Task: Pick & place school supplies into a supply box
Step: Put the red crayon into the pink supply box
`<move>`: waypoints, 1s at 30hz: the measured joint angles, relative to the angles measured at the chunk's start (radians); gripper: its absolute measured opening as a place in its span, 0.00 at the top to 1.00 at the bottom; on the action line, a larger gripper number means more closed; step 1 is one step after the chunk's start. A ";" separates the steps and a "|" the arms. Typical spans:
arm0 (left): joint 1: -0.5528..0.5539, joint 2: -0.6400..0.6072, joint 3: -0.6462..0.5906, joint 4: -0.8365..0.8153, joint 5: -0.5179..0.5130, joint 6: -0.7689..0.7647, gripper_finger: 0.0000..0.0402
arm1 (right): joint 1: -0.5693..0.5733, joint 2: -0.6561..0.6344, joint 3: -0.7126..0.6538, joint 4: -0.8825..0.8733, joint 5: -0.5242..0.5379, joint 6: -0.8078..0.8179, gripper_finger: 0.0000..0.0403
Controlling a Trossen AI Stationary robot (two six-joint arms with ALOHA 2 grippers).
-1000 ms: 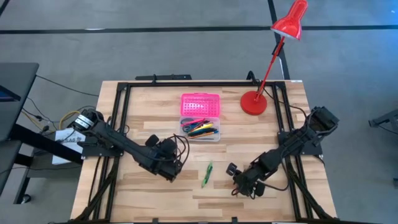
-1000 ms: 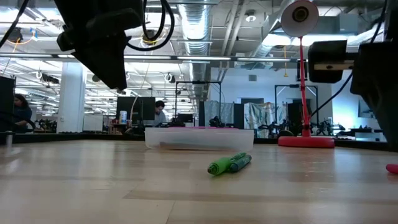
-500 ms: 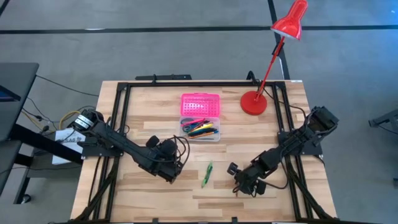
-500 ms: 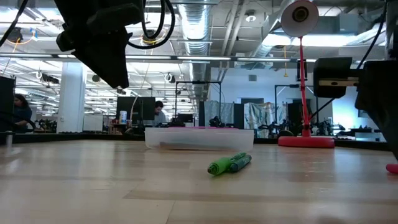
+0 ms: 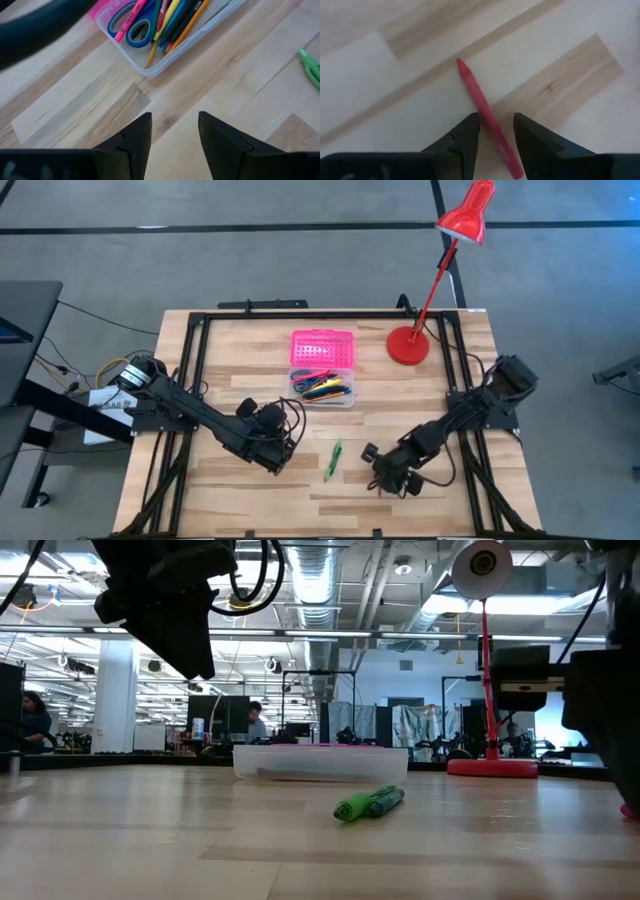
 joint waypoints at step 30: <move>0.000 0.000 0.000 -0.010 -0.068 0.038 0.61 | -0.045 0.020 0.018 -0.030 0.010 0.930 0.94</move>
